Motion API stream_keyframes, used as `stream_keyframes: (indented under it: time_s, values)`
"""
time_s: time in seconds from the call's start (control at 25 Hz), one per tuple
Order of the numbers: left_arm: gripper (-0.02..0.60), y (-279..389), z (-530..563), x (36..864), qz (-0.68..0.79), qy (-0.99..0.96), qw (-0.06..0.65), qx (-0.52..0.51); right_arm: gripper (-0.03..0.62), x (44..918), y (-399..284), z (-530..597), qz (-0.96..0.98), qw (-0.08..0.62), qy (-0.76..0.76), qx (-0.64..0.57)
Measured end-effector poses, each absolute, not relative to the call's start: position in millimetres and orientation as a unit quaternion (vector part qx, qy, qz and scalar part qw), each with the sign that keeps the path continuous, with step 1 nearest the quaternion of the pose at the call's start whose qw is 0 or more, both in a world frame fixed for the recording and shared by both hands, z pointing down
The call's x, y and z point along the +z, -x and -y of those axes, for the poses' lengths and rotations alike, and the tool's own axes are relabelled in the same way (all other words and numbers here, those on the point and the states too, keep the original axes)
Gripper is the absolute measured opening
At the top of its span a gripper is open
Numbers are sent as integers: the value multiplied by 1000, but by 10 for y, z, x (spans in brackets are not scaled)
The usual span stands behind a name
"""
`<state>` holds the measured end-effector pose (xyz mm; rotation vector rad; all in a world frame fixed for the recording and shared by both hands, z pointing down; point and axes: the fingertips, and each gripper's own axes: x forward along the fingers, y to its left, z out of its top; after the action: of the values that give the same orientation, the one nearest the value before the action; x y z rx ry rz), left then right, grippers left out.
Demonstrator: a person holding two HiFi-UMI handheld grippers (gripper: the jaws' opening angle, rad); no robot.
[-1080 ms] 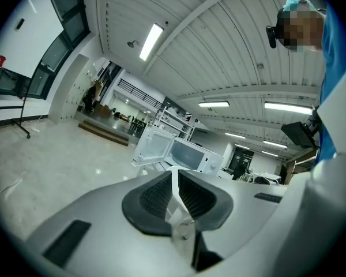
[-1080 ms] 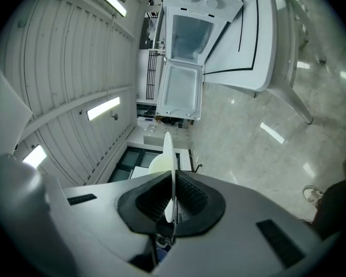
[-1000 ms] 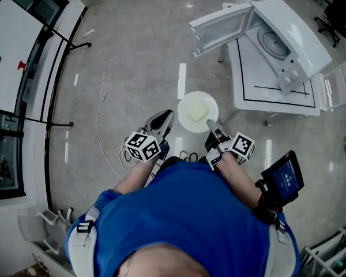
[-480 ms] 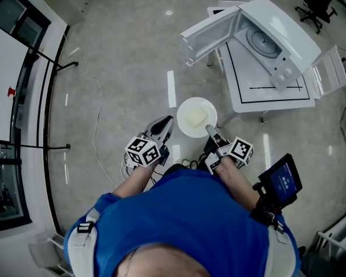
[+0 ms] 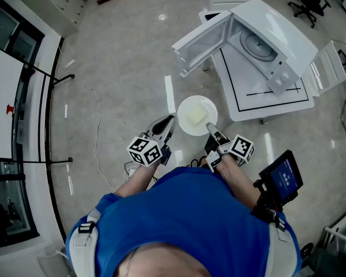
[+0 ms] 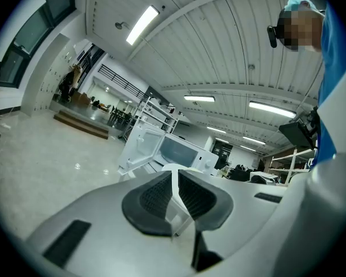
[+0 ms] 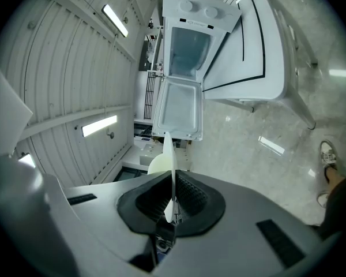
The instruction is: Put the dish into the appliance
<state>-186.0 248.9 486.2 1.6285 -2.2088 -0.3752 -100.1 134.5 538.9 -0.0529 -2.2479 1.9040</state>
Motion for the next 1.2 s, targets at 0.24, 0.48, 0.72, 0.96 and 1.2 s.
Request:
stream_keyframes:
  time_s: [0.24,0.48,0.72,0.96,1.2]
  values:
    - [41,2154,-1934,4941,773,-592,188,-129,11,5457,1275,-838,757,82,6,648]
    - [41,2311,-1489,4973,761,-607,194,-125,11,5494,1394,-442,756,70,-11,650]
    - [41,2400,-1105,4981,750,-619,202,-116,11,5489,1454,-107,744,55,-27,665]
    - [41,2421,-702,5010,743,-629,206,-104,11,5545,1433,279,743,43,-41,666]
    - [41,2384,-216,5027,736,-637,206,-98,11,5561,1333,775,747,32,-56,661]
